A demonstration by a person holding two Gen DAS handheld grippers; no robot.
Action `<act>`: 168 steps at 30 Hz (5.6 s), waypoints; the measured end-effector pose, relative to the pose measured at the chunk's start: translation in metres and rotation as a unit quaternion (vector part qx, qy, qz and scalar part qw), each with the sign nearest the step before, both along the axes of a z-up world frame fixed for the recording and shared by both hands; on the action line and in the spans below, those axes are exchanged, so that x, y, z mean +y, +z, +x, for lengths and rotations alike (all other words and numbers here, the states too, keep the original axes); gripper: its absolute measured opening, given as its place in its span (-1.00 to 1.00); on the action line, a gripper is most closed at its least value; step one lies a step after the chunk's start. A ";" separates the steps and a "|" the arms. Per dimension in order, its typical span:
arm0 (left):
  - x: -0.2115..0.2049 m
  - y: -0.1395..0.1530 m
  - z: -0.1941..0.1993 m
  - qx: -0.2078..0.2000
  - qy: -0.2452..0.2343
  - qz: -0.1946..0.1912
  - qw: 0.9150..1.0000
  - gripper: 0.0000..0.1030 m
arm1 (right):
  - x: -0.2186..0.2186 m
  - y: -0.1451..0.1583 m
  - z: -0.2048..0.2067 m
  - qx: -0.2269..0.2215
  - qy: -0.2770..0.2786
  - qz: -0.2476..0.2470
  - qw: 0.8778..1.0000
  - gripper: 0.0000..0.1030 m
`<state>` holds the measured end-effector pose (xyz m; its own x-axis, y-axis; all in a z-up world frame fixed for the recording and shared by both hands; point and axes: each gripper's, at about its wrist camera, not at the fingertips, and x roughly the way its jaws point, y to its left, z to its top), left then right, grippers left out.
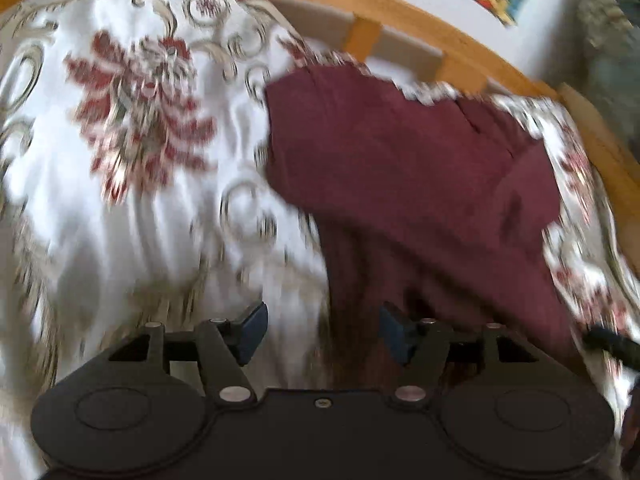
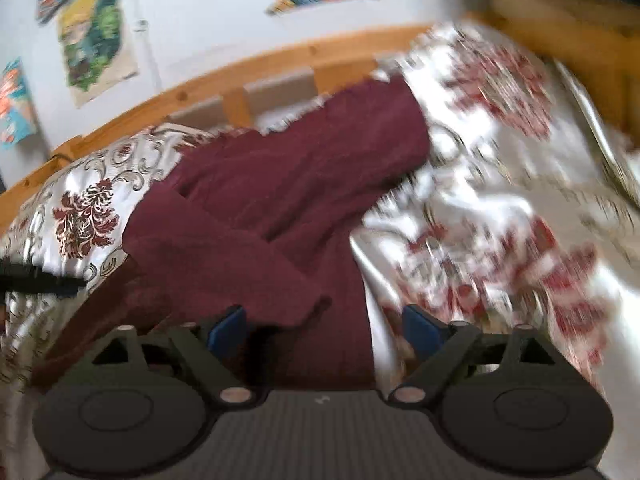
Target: Fold small clothes
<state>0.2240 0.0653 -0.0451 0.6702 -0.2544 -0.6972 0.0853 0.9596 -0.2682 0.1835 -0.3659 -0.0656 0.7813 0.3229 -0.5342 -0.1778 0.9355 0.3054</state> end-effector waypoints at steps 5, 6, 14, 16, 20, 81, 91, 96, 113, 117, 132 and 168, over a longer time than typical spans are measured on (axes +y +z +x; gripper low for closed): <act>0.005 -0.018 -0.030 0.040 -0.026 0.001 0.999 0.17 | -0.006 -0.002 -0.029 0.042 -0.012 -0.017 0.999 0.35; 0.004 -0.020 -0.033 0.043 -0.032 -0.001 0.999 0.15 | -0.006 -0.004 -0.032 0.047 -0.015 -0.028 0.998 0.34; -0.024 -0.015 -0.049 0.060 -0.067 0.055 0.994 -0.87 | 0.015 -0.017 -0.029 0.072 -0.018 -0.083 0.994 -0.69; -0.030 -0.004 -0.059 0.042 -0.059 0.079 0.994 -0.89 | 0.015 -0.012 -0.033 0.073 -0.019 -0.094 0.993 -0.83; -0.023 0.029 -0.082 0.020 -0.039 0.100 0.994 -0.91 | 0.003 0.016 -0.055 0.063 -0.025 -0.116 0.991 -0.85; -0.097 -0.011 -0.187 -0.114 -0.213 0.373 0.896 -0.89 | 0.048 0.041 -0.124 -0.021 0.159 -0.284 0.945 -0.85; -0.057 0.056 -0.211 -0.132 -0.157 0.250 0.946 -0.90 | 0.055 0.082 -0.186 -0.089 0.148 -0.285 0.943 -0.88; -0.031 0.099 -0.245 -0.122 -0.167 0.185 0.961 -0.90 | 0.054 0.119 -0.235 -0.112 0.164 -0.269 0.943 -0.89; -0.059 0.175 -0.077 -0.084 -0.101 0.231 0.964 -0.89 | 0.063 0.154 -0.073 -0.181 0.157 -0.360 0.902 -0.88; -0.062 0.148 -0.005 -0.074 -0.083 0.253 0.961 -0.89 | 0.064 0.128 0.001 -0.161 0.147 -0.341 0.915 -0.88; -0.053 0.033 0.123 0.036 -0.041 0.234 0.971 -0.88 | 0.067 0.032 0.141 -0.047 0.140 -0.238 0.960 -0.72; -0.035 0.023 0.128 0.043 0.020 0.157 0.986 -0.29 | 0.006 -0.015 0.103 -0.027 -0.009 -0.084 0.996 -0.54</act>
<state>0.3517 0.0302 -0.0221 0.6099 0.0094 -0.7924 0.0347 0.9986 0.0386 0.2869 -0.3597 -0.0802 0.8151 0.2179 -0.5368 -0.1724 0.9758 0.1343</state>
